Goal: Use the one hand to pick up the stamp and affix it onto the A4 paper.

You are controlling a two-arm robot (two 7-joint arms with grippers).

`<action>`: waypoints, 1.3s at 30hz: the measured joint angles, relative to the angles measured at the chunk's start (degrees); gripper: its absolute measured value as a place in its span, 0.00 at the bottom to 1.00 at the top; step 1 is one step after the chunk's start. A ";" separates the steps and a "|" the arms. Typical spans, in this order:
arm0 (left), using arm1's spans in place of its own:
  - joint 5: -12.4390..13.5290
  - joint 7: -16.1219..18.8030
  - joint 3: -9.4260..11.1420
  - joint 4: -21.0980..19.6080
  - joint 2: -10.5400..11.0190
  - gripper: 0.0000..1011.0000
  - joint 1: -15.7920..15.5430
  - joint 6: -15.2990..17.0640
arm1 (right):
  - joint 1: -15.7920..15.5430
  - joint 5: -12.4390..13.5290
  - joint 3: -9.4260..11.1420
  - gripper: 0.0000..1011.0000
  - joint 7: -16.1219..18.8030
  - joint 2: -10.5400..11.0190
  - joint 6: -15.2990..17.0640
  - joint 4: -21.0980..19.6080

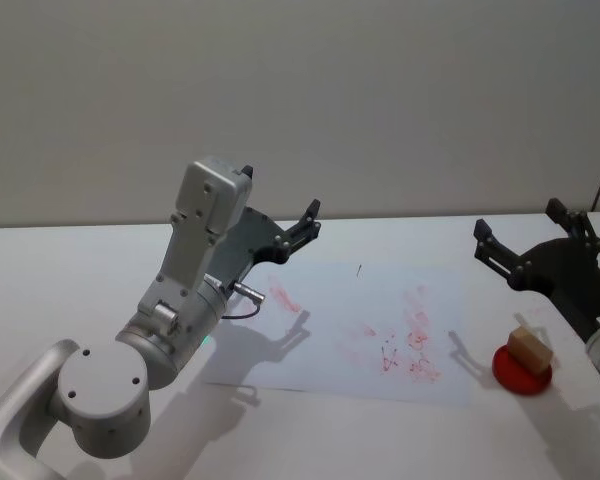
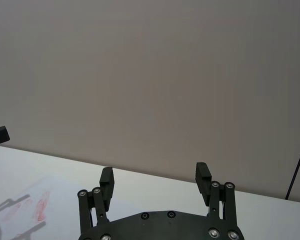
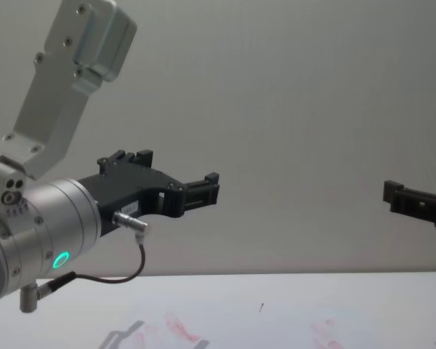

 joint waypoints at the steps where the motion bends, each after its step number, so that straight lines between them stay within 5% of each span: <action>1: 0.00 0.00 0.00 0.00 0.00 0.99 0.00 0.00 | 0.00 0.00 0.00 0.99 -0.01 0.00 0.00 -0.01; 39: 0.00 0.00 0.00 0.00 0.00 0.99 0.00 0.00 | -0.01 -0.02 0.00 0.99 0.00 -0.02 -0.04 -0.03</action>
